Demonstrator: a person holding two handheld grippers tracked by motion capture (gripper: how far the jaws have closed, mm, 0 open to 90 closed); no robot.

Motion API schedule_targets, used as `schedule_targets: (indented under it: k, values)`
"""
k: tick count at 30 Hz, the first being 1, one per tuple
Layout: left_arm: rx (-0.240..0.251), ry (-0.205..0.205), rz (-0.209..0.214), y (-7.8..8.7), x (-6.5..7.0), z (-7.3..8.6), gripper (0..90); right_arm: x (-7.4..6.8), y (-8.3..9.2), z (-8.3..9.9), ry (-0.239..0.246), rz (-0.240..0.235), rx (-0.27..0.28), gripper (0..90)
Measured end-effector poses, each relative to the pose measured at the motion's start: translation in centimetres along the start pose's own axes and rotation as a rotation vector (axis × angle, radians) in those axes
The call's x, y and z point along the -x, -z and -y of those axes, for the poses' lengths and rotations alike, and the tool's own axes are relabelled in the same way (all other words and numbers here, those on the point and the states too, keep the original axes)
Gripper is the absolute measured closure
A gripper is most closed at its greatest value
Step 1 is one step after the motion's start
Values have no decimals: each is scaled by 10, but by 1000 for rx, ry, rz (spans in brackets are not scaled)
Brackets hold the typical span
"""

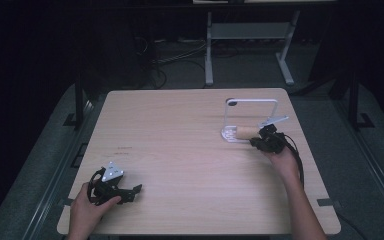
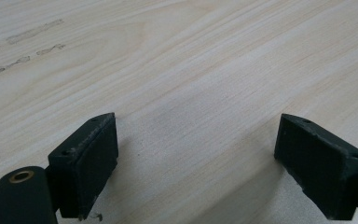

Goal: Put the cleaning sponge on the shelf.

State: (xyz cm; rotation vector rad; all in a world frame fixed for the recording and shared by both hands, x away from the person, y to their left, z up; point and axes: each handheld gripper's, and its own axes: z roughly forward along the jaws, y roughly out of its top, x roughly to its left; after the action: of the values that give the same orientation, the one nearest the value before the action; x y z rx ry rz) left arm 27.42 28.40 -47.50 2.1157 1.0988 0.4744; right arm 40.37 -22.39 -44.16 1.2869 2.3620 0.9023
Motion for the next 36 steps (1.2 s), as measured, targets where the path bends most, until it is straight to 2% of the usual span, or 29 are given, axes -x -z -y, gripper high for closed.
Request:
schedule_targets:
  k: [4, 5, 6, 10, 12, 13, 14, 24, 36]
  values:
    - [0, 0, 0, 0, 0, 0, 129, -2, 3, 2, 0, -3, 7, 702]
    - [0, 0, 0, 0, 0, 0, 129, -2, 3, 2, 0, -3, 7, 702]
    - [0, 0, 0, 0, 0, 0, 129, -4, 3, 3, 0, -10, 13, 628]
    - [0, 0, 0, 0, 0, 0, 129, -9, 3, 5, 1, -21, 20, 432]
    - [0, 0, 0, 0, 0, 0, 129, -12, 4, 6, 1, -19, 27, 344]
    - [0, 0, 0, 0, 0, 0, 129, -12, 4, 6, 1, -19, 27, 344]
    - [0, 0, 0, 0, 0, 0, 129, -15, 5, 7, 3, -19, 42, 283]
    - [1, -2, 0, 0, 0, 0, 129, -22, 14, 16, 1, -23, 80, 169]
    - [1, -1, 0, 0, 0, 0, 129, -34, 23, 31, 3, -37, 101, 142]
